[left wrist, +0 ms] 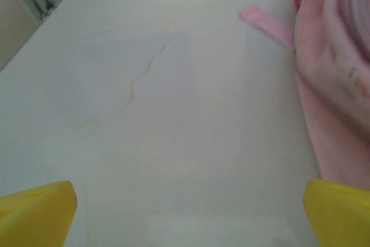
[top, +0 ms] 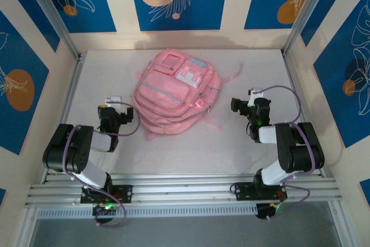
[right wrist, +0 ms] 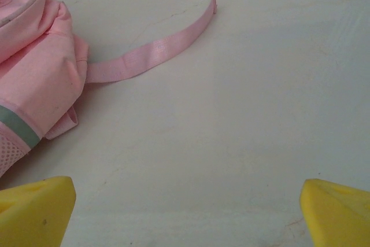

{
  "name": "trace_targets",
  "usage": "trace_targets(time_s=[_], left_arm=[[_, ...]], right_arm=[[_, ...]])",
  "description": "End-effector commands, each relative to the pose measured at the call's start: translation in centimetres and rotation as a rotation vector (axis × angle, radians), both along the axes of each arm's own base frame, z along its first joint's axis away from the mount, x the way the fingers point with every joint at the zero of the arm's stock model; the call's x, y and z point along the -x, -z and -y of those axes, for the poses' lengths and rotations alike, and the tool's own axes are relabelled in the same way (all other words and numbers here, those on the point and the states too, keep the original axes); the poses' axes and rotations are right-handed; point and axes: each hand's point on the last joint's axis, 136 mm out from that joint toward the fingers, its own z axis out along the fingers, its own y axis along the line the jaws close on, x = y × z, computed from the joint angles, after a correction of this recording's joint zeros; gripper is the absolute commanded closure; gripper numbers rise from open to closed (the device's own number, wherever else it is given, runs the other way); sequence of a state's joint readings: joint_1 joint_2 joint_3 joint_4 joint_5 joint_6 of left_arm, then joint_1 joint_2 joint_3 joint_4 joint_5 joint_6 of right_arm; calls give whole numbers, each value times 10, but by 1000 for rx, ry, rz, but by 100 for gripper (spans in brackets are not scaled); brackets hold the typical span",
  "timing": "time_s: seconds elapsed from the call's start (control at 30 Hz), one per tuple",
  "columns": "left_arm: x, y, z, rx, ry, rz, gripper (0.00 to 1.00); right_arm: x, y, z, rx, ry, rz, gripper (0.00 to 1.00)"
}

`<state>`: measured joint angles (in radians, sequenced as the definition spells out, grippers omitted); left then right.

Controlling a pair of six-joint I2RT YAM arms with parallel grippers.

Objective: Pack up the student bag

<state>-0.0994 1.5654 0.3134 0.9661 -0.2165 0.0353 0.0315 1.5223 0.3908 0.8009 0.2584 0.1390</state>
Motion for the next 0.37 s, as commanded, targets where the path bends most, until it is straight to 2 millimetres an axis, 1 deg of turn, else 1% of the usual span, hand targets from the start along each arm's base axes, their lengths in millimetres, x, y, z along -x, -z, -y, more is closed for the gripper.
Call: trace_targets(time_s=[0.0,0.3,0.33], left_arm=[[-11,-19,5,26,30,58,0],[-13,-19,0,26,-3,59,0],[-13,-19,0,27,-4,59,7]], right_arm=[[-6,-12,0,8,2,49,1],[-6,-12,0,6,0,48,1],[-5,-12,0,7,-2,50,1]])
